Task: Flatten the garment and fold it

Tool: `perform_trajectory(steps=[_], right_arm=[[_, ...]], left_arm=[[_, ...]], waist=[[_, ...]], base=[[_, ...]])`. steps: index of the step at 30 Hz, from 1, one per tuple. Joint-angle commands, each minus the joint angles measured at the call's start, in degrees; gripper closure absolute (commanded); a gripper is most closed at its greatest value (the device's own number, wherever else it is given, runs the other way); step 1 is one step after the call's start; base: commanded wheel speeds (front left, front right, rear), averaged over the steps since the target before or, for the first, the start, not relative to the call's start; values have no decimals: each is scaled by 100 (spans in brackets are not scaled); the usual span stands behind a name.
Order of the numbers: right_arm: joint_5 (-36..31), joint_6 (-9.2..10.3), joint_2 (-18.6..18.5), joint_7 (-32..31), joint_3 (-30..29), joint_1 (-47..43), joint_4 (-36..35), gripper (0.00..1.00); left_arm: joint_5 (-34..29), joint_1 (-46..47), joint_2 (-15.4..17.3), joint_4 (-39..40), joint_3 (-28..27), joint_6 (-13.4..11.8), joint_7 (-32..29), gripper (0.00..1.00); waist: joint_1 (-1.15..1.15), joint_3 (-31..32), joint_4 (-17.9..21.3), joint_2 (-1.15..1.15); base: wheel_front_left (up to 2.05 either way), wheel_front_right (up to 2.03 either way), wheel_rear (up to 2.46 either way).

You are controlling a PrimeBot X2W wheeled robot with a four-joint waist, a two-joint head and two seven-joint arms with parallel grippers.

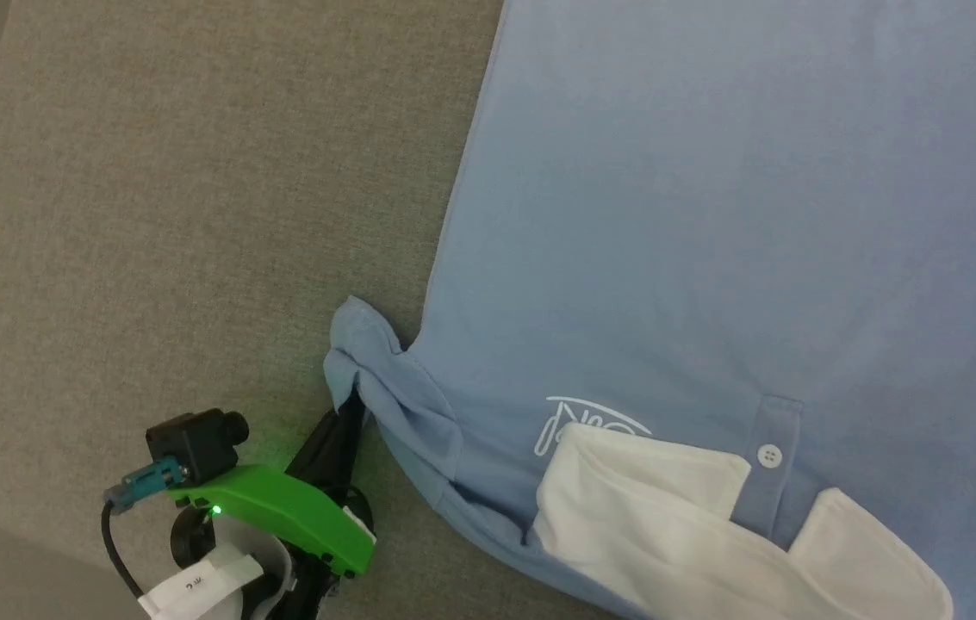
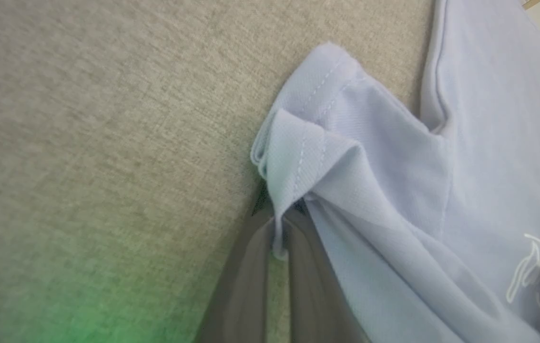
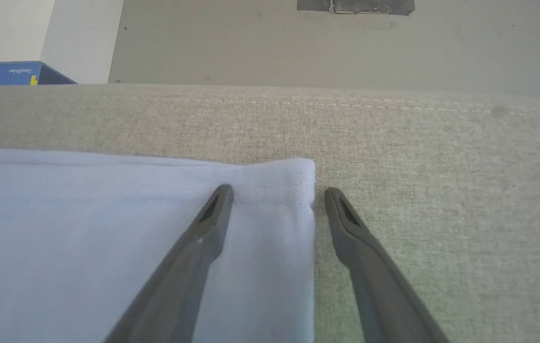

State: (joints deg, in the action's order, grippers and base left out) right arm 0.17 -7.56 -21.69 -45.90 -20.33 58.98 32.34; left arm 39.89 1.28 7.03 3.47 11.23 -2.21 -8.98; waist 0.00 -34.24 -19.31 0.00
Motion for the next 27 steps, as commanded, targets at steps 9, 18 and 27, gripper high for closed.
perform_trajectory(steps=[9, 18, 27], right_arm=[[-273, 8, 178, -444, -294, -293, -887, 100], [387, 8, 518, 3222, -429, -1842, -1416, 100], [537, 8, 1065, 4942, -540, -3681, -1666, 100]], left_arm=[[-12, 61, -34, -683, 82, -135, -145, 100], [-55, -168, 140, -768, -27, -240, -97, 100], [-101, -785, 503, -416, -164, -519, -397, 100]], waist=[[0, -47, -83, 0], [0, 914, 269, 0], [0, 2146, 934, 0]], base=[[0, 0, 0], [0, 0, 0], [0, 0, 0]])
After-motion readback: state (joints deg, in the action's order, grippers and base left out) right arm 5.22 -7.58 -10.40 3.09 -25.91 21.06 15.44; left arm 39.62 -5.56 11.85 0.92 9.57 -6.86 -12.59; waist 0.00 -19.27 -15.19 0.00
